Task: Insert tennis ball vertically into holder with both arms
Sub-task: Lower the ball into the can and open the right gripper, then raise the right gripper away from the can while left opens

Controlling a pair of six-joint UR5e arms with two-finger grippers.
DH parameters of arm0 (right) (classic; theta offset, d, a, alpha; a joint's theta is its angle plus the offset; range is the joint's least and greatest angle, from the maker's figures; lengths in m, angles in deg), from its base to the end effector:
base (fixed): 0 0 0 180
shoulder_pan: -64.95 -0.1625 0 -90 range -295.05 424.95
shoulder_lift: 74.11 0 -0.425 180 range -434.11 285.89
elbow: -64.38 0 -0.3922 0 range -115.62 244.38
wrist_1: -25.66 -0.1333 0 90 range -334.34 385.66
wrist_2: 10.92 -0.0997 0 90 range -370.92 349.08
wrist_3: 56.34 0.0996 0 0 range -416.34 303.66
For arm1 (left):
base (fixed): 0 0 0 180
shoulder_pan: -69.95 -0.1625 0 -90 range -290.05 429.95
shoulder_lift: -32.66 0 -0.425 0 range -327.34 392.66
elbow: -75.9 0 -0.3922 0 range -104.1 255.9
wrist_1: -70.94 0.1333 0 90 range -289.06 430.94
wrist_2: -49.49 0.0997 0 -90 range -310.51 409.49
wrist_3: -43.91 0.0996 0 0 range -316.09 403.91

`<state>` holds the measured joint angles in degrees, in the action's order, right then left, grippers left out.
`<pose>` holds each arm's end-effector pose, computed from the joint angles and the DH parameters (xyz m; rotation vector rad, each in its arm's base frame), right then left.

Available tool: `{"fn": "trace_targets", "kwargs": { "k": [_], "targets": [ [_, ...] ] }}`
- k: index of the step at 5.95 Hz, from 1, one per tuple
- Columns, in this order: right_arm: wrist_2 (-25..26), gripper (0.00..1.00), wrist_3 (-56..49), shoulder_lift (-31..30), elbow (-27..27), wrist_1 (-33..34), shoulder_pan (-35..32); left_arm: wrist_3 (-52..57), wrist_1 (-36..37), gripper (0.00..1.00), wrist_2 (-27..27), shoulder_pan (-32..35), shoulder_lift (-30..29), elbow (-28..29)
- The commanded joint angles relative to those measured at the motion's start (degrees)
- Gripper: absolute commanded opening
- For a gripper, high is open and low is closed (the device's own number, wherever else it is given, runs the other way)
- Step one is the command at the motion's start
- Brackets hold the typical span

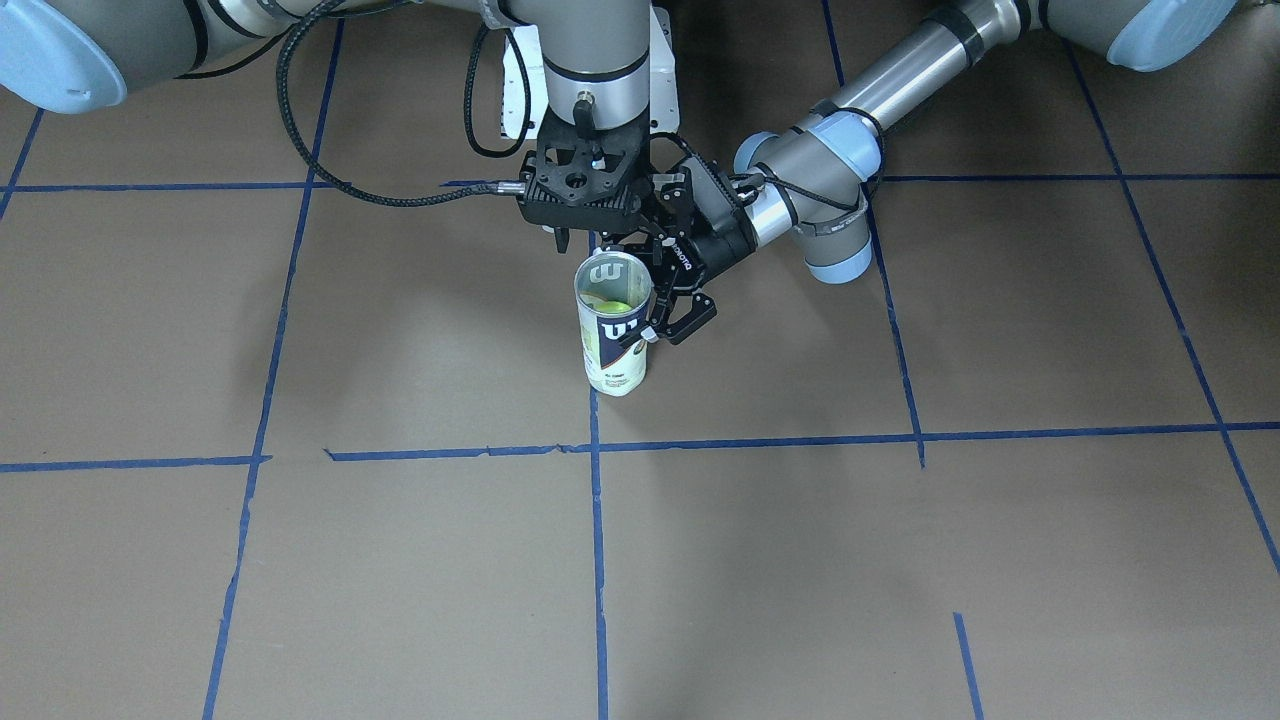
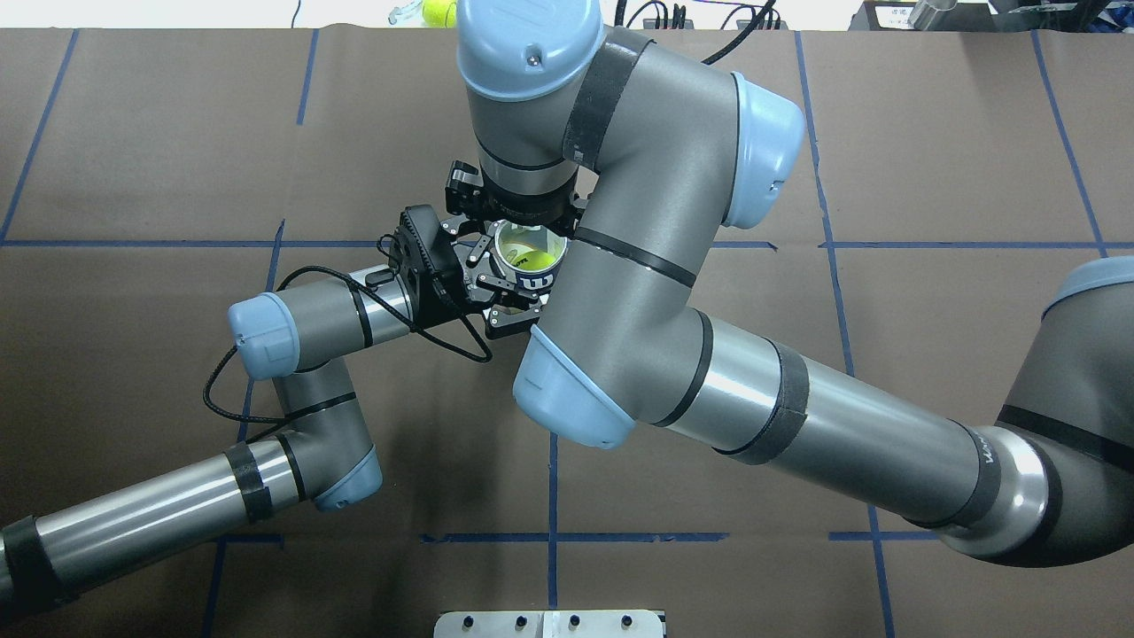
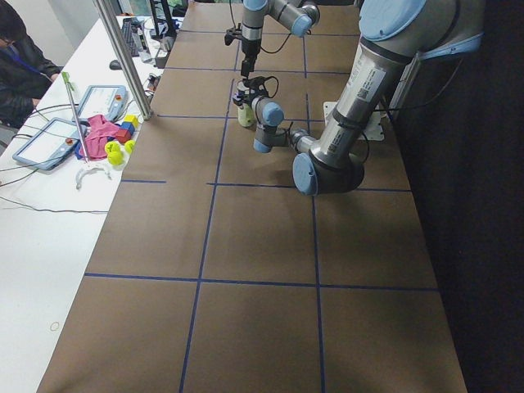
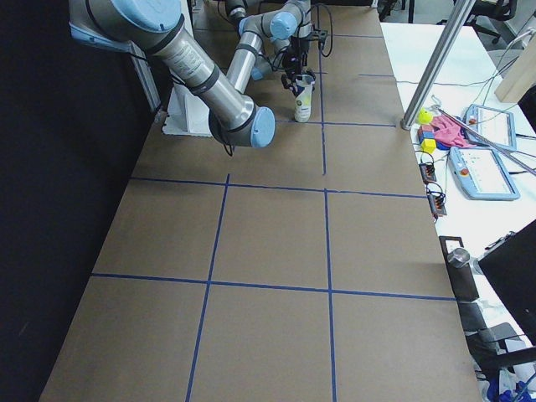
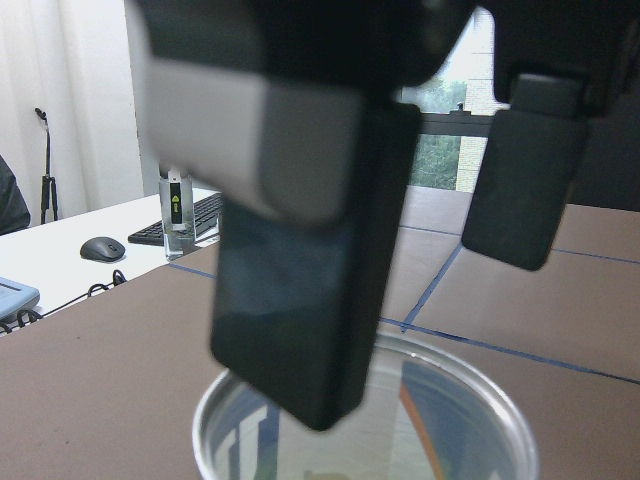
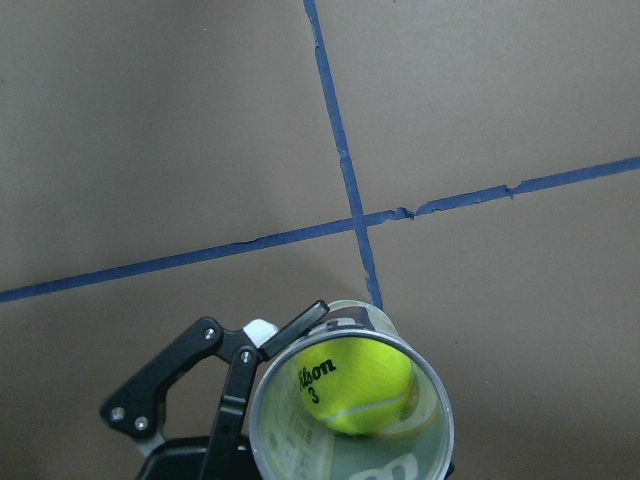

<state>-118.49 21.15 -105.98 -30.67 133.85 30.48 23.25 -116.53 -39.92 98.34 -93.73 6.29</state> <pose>-0.4985 -0.4674 0.0336 0.0440 -0.8319 0.2406 0.5351 -0.4419 0.2654 1.5173 1.3163 0.4512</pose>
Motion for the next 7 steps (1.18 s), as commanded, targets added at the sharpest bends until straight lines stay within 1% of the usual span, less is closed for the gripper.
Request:
{"fn": "trace_targets", "kwargs": {
  "k": [1,2,3,4,5,6,7],
  "targets": [
    [-0.62,1.00,-4.95,-3.52,-5.01,0.00,-0.42,0.00,-0.09,0.94,0.02,0.09,-0.09,-0.09],
    [-1.06,1.00,-8.64,-6.42,-7.57,0.00,-2.17,-0.35,-0.09,0.96,0.37,0.26,-0.09,-1.48],
    [-4.02,1.00,-11.98,-7.76,-7.77,-0.09,-4.97,-0.44,-0.09,0.99,0.37,0.52,-0.09,-3.15],
    [-6.31,1.00,-16.19,-10.81,-9.34,-0.17,-7.34,-0.44,0.00,0.99,0.37,0.79,0.00,-3.86],
    [-7.55,1.00,-19.80,-14.59,-12.06,-0.18,-9.46,-0.44,0.00,0.99,0.37,1.23,0.00,-5.26],
    [-9.57,1.00,-24.01,-16.71,-12.34,-0.26,-12.00,-0.44,0.00,0.99,0.46,1.93,0.09,-6.14],
    [-10.02,1.00,-29.27,-19.95,-12.52,-0.79,-13.59,-0.70,0.09,0.99,0.46,3.06,0.18,-7.02]
  ]
}}
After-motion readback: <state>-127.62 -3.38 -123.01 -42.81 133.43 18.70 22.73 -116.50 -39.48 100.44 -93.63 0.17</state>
